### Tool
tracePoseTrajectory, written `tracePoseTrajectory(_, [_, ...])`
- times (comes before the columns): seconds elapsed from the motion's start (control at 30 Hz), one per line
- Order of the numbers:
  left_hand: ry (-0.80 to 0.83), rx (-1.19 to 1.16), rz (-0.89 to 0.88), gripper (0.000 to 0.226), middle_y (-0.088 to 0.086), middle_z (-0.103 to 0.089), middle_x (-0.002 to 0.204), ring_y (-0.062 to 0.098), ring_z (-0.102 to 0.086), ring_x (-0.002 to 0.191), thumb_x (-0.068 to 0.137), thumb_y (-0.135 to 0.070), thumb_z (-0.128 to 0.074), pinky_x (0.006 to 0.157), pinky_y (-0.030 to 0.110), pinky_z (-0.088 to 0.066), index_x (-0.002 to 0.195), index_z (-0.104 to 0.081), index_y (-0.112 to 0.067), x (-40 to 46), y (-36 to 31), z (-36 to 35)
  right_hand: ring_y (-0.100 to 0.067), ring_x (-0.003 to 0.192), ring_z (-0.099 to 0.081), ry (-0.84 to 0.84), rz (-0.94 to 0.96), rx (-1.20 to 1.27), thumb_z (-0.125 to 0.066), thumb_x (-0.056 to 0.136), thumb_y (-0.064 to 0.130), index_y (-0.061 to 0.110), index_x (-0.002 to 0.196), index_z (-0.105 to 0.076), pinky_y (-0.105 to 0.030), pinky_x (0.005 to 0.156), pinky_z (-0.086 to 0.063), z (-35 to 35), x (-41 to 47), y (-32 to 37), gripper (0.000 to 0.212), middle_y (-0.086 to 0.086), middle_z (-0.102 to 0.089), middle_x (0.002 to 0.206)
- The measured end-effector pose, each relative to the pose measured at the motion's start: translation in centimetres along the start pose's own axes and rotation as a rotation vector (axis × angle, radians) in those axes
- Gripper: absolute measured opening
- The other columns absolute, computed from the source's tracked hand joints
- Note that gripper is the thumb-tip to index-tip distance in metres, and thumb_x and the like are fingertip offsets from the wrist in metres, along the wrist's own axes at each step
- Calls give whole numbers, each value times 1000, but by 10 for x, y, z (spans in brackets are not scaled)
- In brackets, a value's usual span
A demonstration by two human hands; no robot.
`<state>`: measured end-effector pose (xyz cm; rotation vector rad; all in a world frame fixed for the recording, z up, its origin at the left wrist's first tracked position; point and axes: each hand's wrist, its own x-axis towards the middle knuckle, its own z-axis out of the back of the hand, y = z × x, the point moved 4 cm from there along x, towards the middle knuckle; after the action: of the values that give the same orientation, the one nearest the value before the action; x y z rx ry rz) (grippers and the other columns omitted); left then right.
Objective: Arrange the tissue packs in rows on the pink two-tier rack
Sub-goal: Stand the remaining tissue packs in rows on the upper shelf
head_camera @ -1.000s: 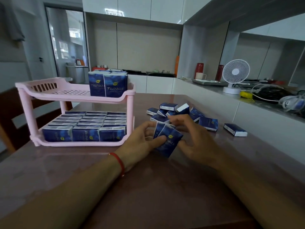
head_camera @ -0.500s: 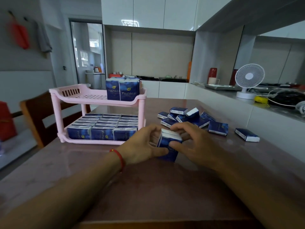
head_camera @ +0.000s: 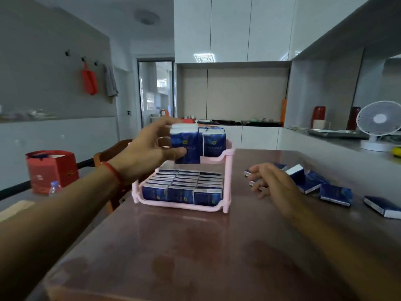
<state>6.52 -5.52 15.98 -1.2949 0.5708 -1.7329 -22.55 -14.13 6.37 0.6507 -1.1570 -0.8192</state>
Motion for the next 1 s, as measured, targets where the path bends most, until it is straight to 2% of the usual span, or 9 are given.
tracePoseTrajectory(0.07, [-3,25,31,48,9,-66,122,27,-65,115,84,6,-71,89,42,-59,114,-60,-30,20,5,8,-21,78,-66,-73,42,-69,-37,92,51,33,98,-63,-55,76,-56,-8,0,-13,33,4,-69,96])
tracePoseTrajectory(0.13, [-1,50,75,46,11,-69,117,26,-67,111,85,9,-68,82,32,-61,118,-57,-20,36,9,8,-10,77,-65,-66,69,-204,-35,91,59,41,97,-61,-46,76,-57,-12,-6,-30,33,11,-68,93])
tracePoseTrajectory(0.23, [11,77,127,49,13,-65,121,29,-65,112,84,9,-68,89,43,-59,122,-55,-17,55,14,5,-2,84,-63,1,72,-311,-35,94,58,43,105,-60,-38,81,-55,-10,-14,-42,31,17,-66,97])
tracePoseTrajectory(0.3, [31,97,149,50,13,-62,125,32,-63,115,84,9,-68,92,50,-57,122,-54,-19,64,18,6,2,84,-61,26,56,-308,-37,102,46,40,106,-59,-30,77,-51,-5,-16,-43,23,16,-64,97])
tracePoseTrajectory(0.4, [115,113,207,49,15,-60,126,35,-63,114,85,7,-67,94,51,-56,125,-51,-17,69,25,1,5,79,-61,30,41,-278,-39,105,33,38,106,-59,-24,70,-46,0,-17,-38,21,12,-63,96])
tracePoseTrajectory(0.57, [155,206,237,49,10,-56,122,26,-63,109,87,1,-68,91,37,-58,129,-49,-16,70,32,-7,1,73,-61,19,41,-245,-40,105,27,28,110,-63,-22,68,-44,0,-15,-34,23,12,-60,88])
tracePoseTrajectory(0.77, [175,316,237,59,7,-52,124,29,-60,115,86,0,-70,97,48,-55,134,-41,-21,73,33,-8,-3,73,-61,18,56,-271,-41,105,26,27,109,-63,-26,67,-46,-2,-15,-33,23,9,-61,84])
tracePoseTrajectory(0.9, [184,327,247,71,-3,-48,114,22,-61,104,85,2,-70,84,34,-59,140,-33,-25,74,29,-11,-1,73,-61,45,47,-281,-39,105,28,27,109,-62,-26,67,-46,-4,-16,-33,23,9,-60,85])
tracePoseTrajectory(1.0, [198,305,282,75,-8,-49,107,16,-60,95,85,1,-70,72,22,-56,143,-31,-26,75,28,-11,-1,73,-60,53,40,-276,-38,105,28,28,108,-61,-27,68,-47,-6,-16,-33,23,8,-60,85])
